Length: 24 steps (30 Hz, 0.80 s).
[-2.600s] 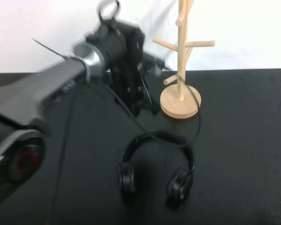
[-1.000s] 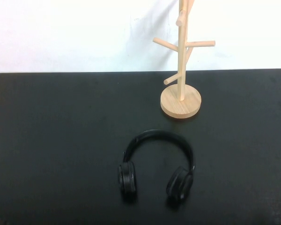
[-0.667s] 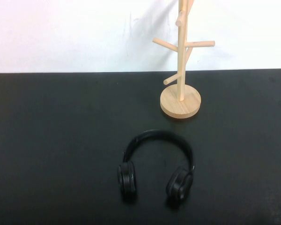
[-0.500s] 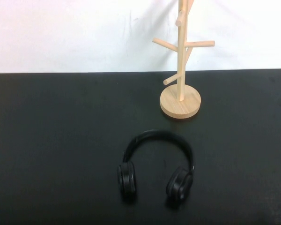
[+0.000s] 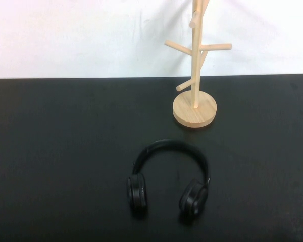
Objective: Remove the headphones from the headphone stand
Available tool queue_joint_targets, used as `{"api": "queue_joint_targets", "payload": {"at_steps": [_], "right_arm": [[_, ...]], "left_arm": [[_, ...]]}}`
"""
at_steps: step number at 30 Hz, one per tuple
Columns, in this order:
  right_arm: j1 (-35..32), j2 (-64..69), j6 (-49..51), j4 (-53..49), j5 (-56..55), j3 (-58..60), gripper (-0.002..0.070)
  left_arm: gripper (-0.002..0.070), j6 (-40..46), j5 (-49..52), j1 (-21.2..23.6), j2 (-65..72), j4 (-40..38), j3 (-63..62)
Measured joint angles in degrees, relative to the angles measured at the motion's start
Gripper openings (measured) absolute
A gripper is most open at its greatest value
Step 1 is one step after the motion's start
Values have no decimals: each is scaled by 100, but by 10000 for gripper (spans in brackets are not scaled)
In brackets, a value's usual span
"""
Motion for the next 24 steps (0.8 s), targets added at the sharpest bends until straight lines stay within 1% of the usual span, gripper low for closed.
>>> {"api": "queue_joint_targets", "payload": {"at_steps": [24], "right_arm": [[0,-102,0,0,0,0,-8]], "left_arm": [[-3,13,13,0,0,-13,0]]}}
